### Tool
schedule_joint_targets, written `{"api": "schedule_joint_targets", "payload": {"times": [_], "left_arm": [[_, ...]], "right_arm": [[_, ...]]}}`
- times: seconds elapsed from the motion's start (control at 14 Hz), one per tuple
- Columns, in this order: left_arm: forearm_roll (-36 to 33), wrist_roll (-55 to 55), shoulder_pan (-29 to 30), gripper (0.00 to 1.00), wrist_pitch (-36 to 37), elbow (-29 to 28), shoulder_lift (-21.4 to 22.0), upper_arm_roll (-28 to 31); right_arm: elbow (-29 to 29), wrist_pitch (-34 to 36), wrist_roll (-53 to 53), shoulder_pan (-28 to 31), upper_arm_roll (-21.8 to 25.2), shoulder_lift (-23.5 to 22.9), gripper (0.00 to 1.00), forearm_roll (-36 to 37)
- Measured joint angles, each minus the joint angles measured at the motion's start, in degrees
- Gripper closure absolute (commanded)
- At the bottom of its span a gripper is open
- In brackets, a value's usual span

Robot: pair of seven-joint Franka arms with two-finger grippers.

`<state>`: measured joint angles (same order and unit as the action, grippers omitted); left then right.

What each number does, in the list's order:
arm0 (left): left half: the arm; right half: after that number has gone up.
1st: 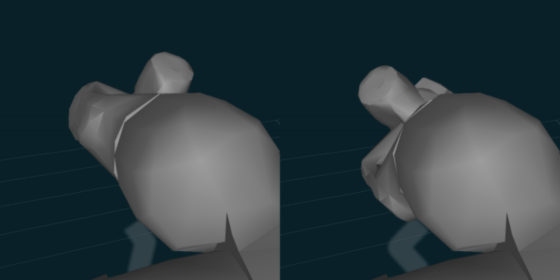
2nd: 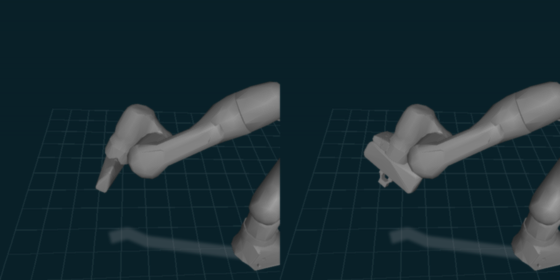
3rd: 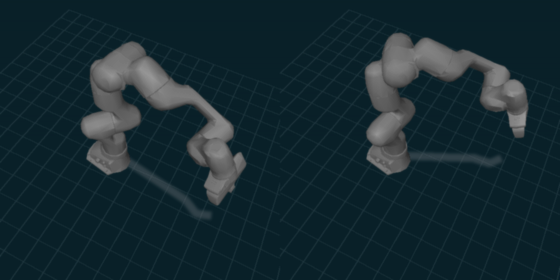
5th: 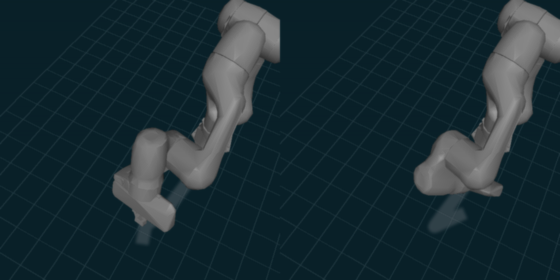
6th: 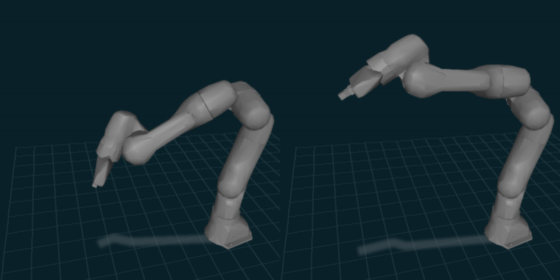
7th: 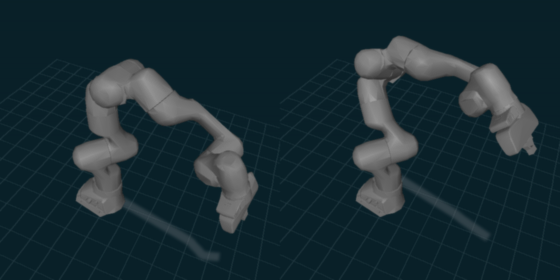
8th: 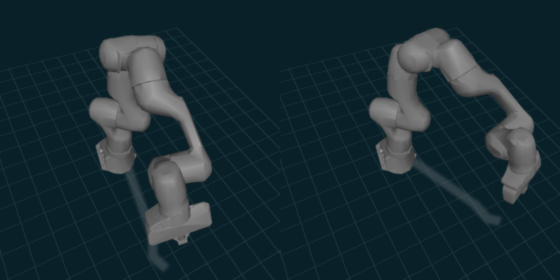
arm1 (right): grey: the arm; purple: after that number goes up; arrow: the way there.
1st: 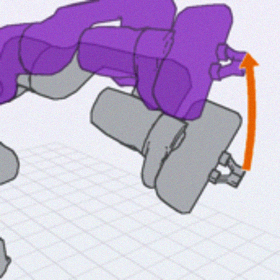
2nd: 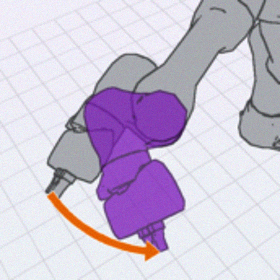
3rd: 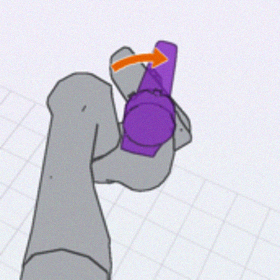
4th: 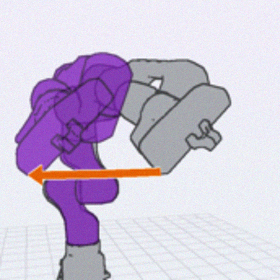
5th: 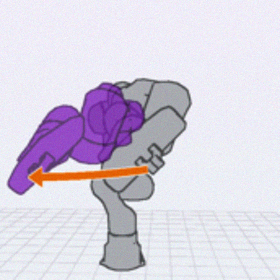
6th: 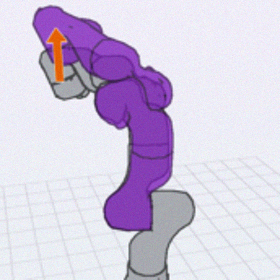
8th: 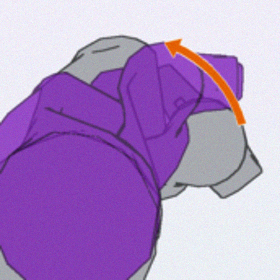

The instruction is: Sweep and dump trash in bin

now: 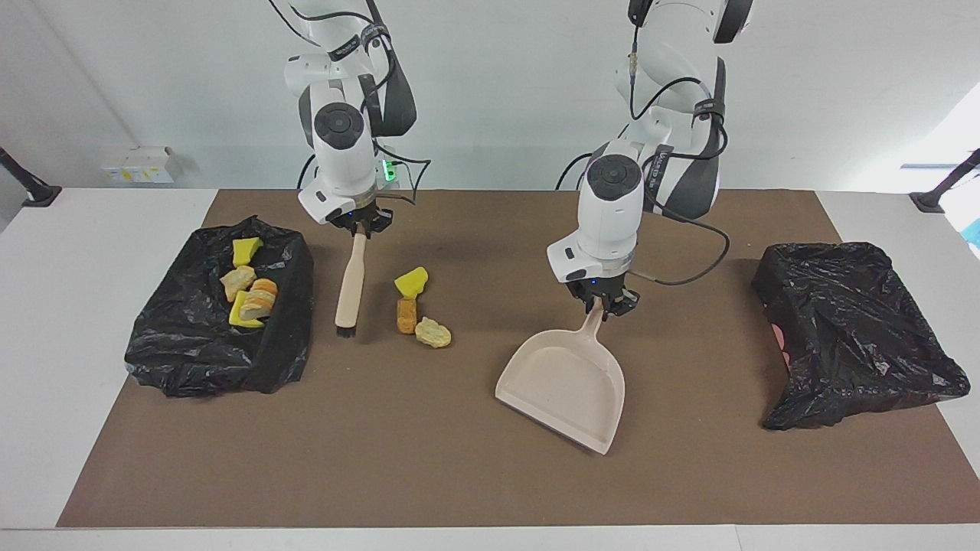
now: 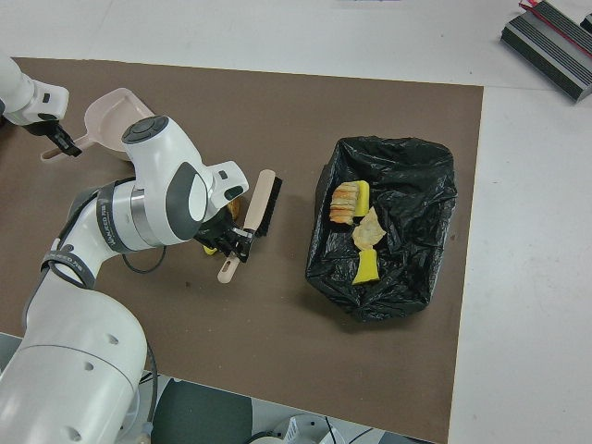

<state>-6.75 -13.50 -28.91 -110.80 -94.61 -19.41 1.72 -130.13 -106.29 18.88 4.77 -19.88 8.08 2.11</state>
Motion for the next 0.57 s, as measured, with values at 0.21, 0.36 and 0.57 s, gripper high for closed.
{"api": "schedule_joint_targets", "payload": {"times": [0.21, 0.36, 0.57], "left_arm": [[0.0, -7.4, 0.3, 1.00, 0.3, -0.3, 0.0, 0.0], [0.0, -12.7, 0.4, 1.00, 0.3, -0.3, 0.0, 0.0], [0.0, -22.8, 1.2, 1.00, 0.3, -0.9, 0.0, 0.0]], "right_arm": [[-2.7, -2.5, 3.0, -1.0, -0.2, -0.4, 1.00, -0.3], [-4.0, -3.9, 4.5, -1.9, -0.3, -0.7, 1.00, -1.3], [-4.8, -6.8, 7.6, -3.7, -0.4, -1.9, 1.00, -2.1]]}}
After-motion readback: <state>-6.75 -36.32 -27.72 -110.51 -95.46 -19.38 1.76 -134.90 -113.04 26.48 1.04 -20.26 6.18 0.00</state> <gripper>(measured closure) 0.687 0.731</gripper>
